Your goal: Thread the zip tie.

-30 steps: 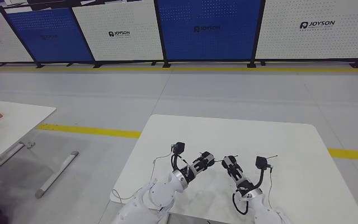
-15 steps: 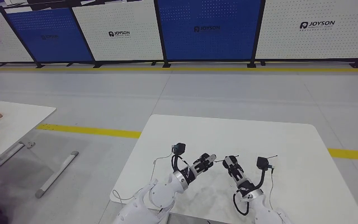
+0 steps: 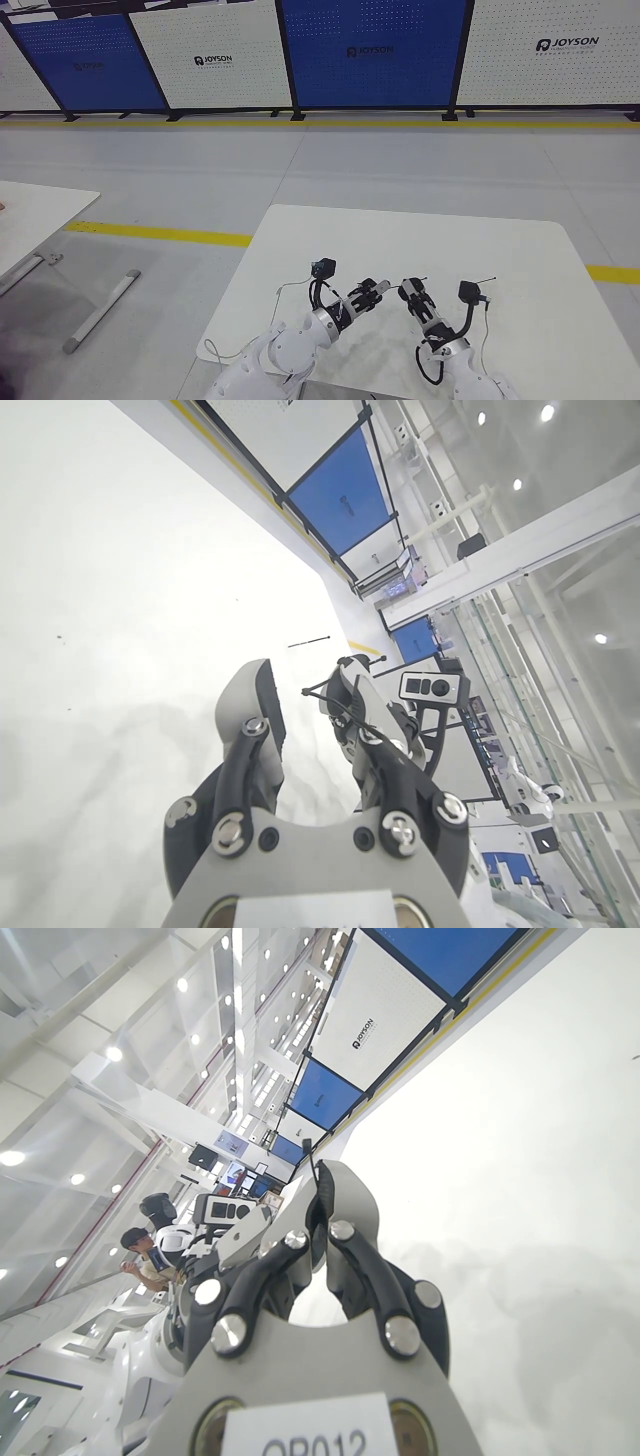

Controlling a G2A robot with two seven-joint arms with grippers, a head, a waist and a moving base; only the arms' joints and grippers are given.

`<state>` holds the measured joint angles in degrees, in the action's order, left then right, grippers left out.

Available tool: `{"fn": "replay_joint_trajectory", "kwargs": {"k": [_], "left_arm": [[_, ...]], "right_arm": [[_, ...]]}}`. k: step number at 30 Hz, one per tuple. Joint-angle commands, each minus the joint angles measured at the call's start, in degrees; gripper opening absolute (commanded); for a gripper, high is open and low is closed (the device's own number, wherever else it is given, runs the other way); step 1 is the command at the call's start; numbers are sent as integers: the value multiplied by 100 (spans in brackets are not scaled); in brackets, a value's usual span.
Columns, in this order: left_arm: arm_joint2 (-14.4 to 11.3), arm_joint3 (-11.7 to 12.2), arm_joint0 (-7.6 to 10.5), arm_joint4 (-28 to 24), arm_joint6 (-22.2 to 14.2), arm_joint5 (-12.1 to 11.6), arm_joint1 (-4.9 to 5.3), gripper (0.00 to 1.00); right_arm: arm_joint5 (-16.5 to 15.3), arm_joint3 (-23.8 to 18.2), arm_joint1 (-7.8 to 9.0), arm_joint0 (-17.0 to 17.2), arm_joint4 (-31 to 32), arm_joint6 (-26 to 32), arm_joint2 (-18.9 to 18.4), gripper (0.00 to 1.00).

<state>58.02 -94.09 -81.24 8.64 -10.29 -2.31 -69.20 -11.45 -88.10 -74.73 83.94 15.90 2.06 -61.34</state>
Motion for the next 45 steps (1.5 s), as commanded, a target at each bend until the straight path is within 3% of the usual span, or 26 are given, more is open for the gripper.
{"fn": "replay_joint_trajectory", "kwargs": {"k": [1,3,30,31,32,36,45], "left_arm": [[2,4,2,0,6,3,-1,11],[3,4,1,7,7,4,-1,0],[4,39,12,-12,-39,-65,-5,0],[5,44,12,-14,-40,-61,-5,0],[8,50,14,-18,-40,-54,-5,0],[23,83,35,-85,-9,37,-12,0],[11,87,56,-145,0,155,-26,0]], "right_arm": [[1,5,-5,-2,5,1,0,0],[-2,9,-11,-1,9,-4,-3,0],[14,36,-69,-41,-22,234,-2,1],[11,38,-71,-42,-27,236,-4,20],[7,40,-73,-43,-29,235,-6,31],[-25,36,-77,-28,-8,209,-22,38],[-84,-7,-76,83,73,83,-100,25]]}}
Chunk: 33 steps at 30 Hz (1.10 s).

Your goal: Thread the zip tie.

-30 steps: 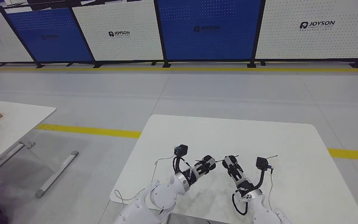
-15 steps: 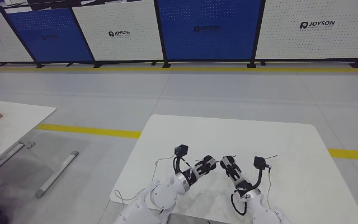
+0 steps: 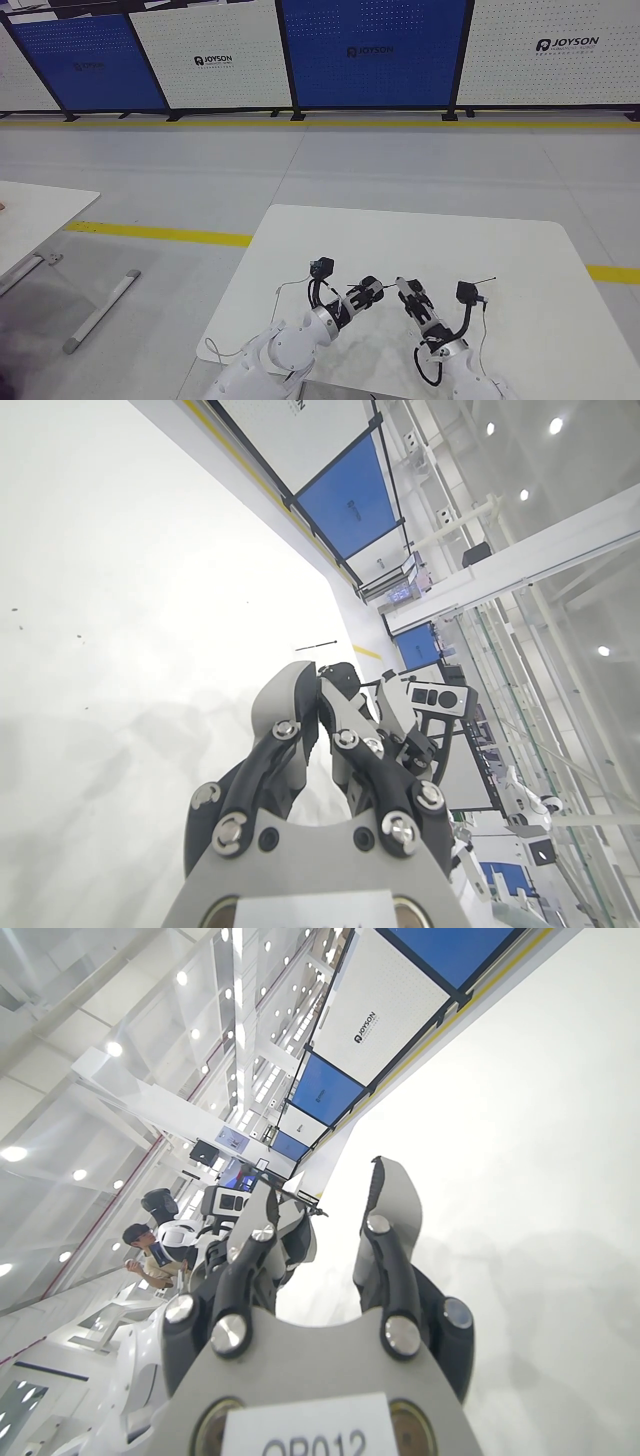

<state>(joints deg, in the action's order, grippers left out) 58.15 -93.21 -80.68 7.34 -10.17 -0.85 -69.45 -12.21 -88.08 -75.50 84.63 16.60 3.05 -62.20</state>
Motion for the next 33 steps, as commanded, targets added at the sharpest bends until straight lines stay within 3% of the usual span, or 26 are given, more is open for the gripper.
{"fn": "replay_joint_trajectory", "kwargs": {"k": [1,5,6,9,11,32,33], "left_arm": [[0,-2,4,-16,-18,17,-1,0],[-11,-13,3,3,-27,36,-3,0],[-12,-15,2,5,-27,37,-3,0],[-14,-18,-2,3,-20,39,-5,0],[-14,-20,-6,-8,-14,41,-6,0],[34,-34,-50,-78,-183,-134,12,0],[36,-33,-47,-81,-191,-127,12,24]], "right_arm": [[-15,-23,2,29,7,-30,-28,23],[-15,-104,10,93,52,-59,-84,16],[-14,-125,11,110,60,-57,-96,9],[-12,-157,12,139,75,-50,-112,8],[-16,-167,11,147,85,-49,-116,0],[-23,-105,-27,91,93,20,-86,0],[-5,-105,-29,94,118,-10,-88,0]]}}
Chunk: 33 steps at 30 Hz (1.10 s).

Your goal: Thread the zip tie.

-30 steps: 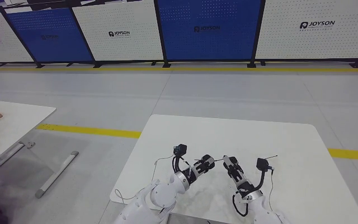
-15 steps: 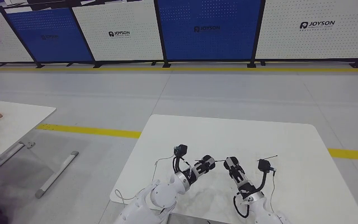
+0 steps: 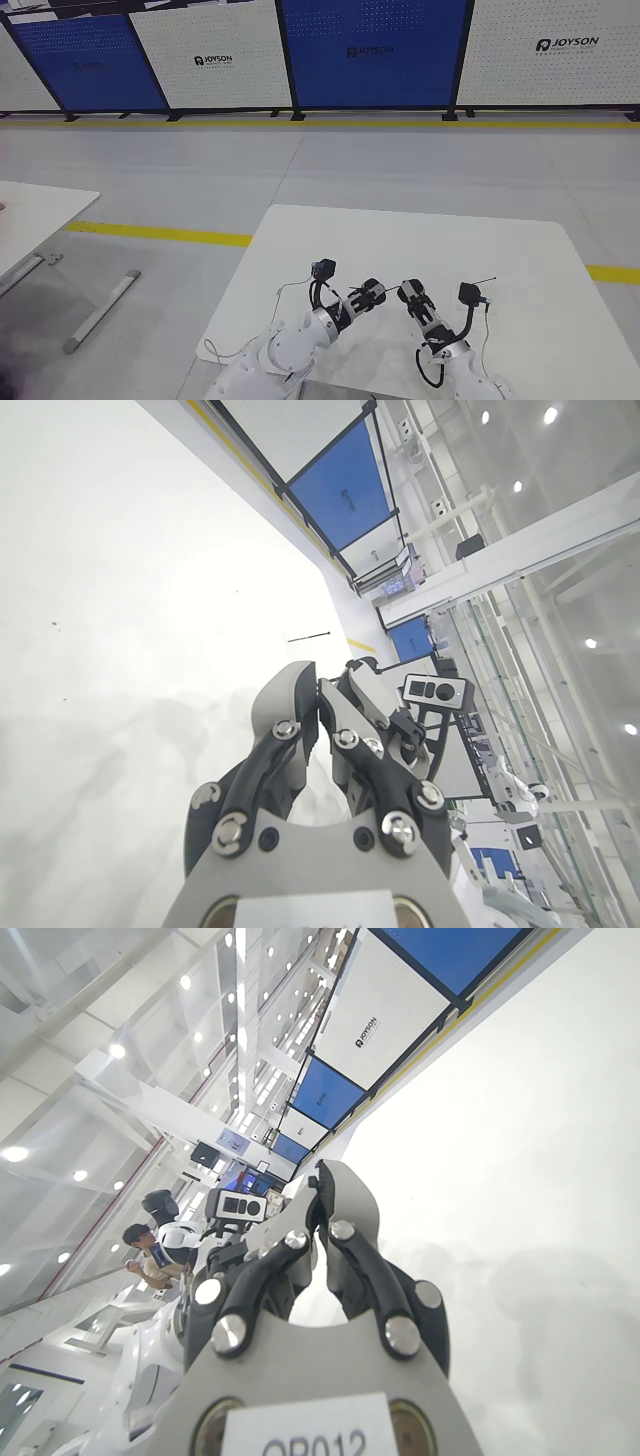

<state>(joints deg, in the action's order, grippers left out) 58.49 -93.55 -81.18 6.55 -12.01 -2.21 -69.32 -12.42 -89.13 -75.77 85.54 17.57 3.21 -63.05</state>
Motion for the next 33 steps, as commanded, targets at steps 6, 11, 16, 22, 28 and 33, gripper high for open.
{"fn": "replay_joint_trajectory", "kwargs": {"k": [6,11,16,22,28,33], "left_arm": [[30,-16,-12,-9,-17,-15,8,43],[123,-39,-72,-1,80,-112,25,26],[227,-54,-129,-16,104,-152,46,16],[225,-87,-154,-7,107,-158,48,6],[193,-51,-110,-22,94,-151,39,0],[169,-38,-92,-67,40,-168,35,0]], "right_arm": [[135,-35,-12,22,133,-110,2,0],[188,-32,-20,32,184,-174,-7,0],[215,-11,-26,41,216,-198,-19,0],[188,-3,-35,50,215,-203,-29,0],[178,4,-43,49,220,-193,-35,0],[158,23,-50,33,165,-141,-40,0]]}}
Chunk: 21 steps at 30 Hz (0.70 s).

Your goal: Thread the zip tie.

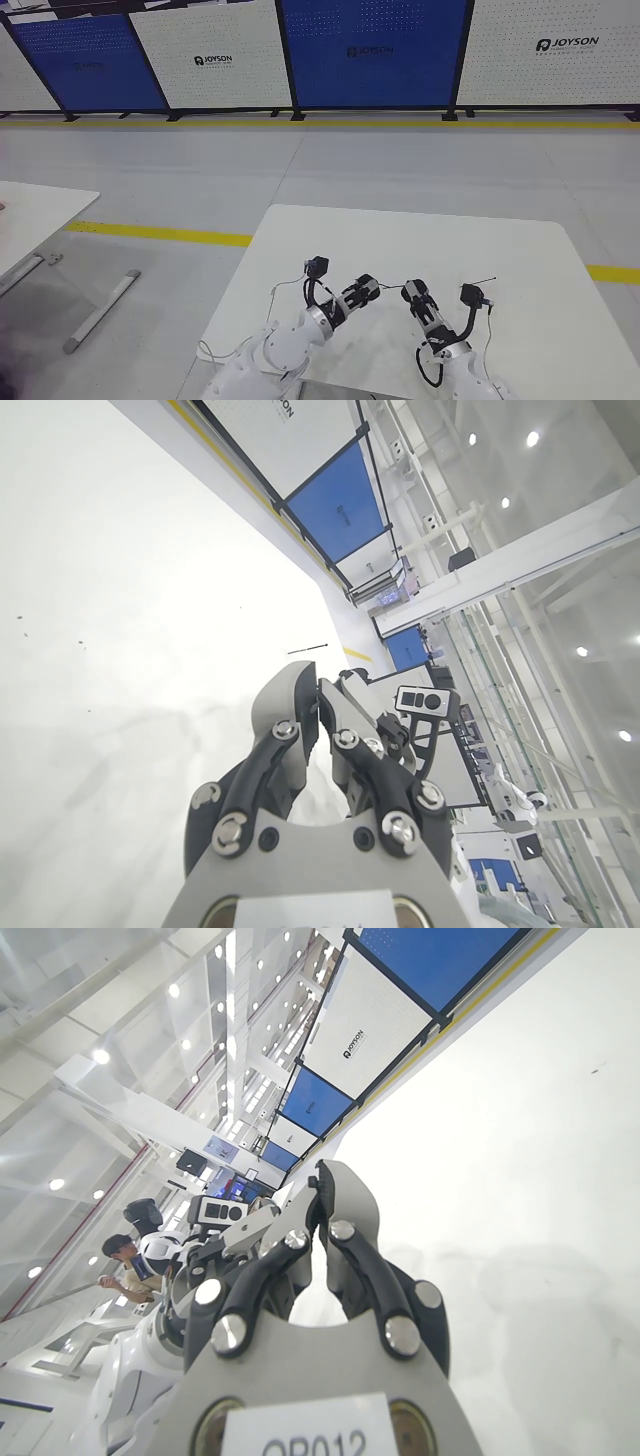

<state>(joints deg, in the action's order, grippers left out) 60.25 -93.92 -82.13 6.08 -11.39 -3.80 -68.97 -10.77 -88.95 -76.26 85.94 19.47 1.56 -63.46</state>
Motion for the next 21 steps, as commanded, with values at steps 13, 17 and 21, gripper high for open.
{"fn": "replay_joint_trajectory", "kwargs": {"k": [13,17,21], "left_arm": [[245,-193,-66,-979,240,193,-34,0],[273,-320,-124,-1152,178,245,-33,0],[273,-320,-124,-1152,178,245,-33,0]], "right_arm": [[-340,104,25,-21,405,-38,-83,100],[-412,153,30,1,488,-146,-124,100],[-412,153,30,1,488,-146,-124,100]]}}
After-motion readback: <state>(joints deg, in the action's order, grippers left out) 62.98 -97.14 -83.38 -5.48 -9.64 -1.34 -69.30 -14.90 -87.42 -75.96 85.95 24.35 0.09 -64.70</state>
